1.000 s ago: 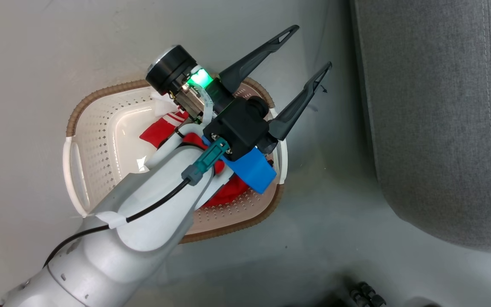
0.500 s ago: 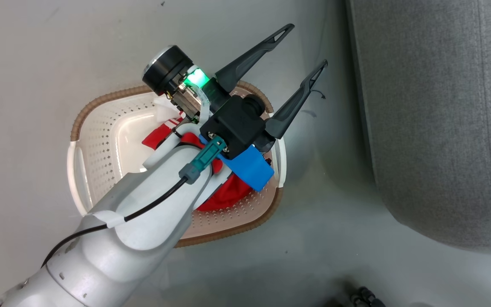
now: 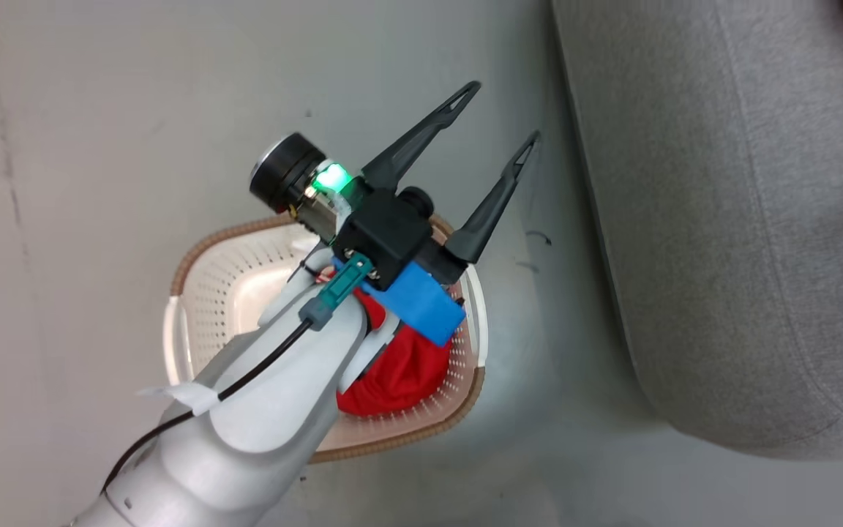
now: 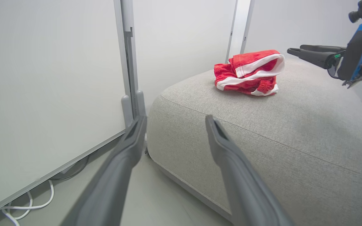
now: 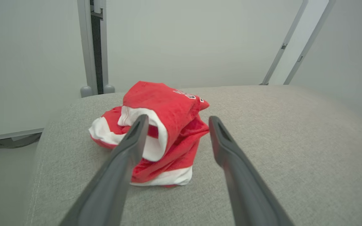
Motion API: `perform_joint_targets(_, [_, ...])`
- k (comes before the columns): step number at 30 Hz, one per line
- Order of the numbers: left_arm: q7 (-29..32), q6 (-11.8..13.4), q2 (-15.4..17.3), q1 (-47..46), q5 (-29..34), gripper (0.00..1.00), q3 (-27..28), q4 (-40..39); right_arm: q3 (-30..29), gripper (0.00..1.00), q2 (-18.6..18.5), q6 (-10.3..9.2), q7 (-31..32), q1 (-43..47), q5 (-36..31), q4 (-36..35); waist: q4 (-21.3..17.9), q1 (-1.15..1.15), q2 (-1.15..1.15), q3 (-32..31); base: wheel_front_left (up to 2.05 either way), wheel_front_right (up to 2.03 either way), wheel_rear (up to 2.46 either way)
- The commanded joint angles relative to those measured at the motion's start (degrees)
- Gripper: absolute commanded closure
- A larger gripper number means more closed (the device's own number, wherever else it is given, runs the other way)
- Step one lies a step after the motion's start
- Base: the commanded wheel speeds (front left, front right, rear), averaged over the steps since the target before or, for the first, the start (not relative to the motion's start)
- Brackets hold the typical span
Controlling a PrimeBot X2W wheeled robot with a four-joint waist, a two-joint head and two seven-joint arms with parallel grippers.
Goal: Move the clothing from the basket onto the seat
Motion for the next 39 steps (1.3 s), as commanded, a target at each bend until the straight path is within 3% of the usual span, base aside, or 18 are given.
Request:
perform_joint_targets(1, [-0.2, 0.4, -0.1, 1.2, -0.3, 0.00, 0.8, -0.3, 0.8, 0.00, 0.3, 0.01, -0.2, 2.0, 0.5, -1.0, 0.7, 0.00, 0.00, -3.5, 0.00, 0.00, 0.00])
perform_joint_targets(14, [-0.3, 1.7, 1.7, 13.8, -0.5, 0.00, 11.3, -2.5, 12.5, 0.00, 3.2, 0.01, -0.2, 12.2, 2.4, -11.8, 5.5, 0.00, 0.00, -14.3, 0.00, 0.00, 0.00])
perform_joint_targets(27, [-0.2, 2.0, 0.5, 24.7, 1.2, 0.00, 23.4, -5.0, 17.5, 0.00, 7.1, 0.02, -0.2, 19.4, 4.4, -18.2, 12.5, 0.00, 0.00, -23.0, 0.00, 0.00, 0.00])
perform_joint_targets(39, [-0.2, 0.4, -1.6, 33.4, 3.9, 0.00, 31.0, -6.5, 21.2, 0.00, 11.2, 0.02, -0.2, 27.3, 4.6, -20.0, 15.5, 0.00, 0.00, -29.6, 0.00, 0.00, 0.00])
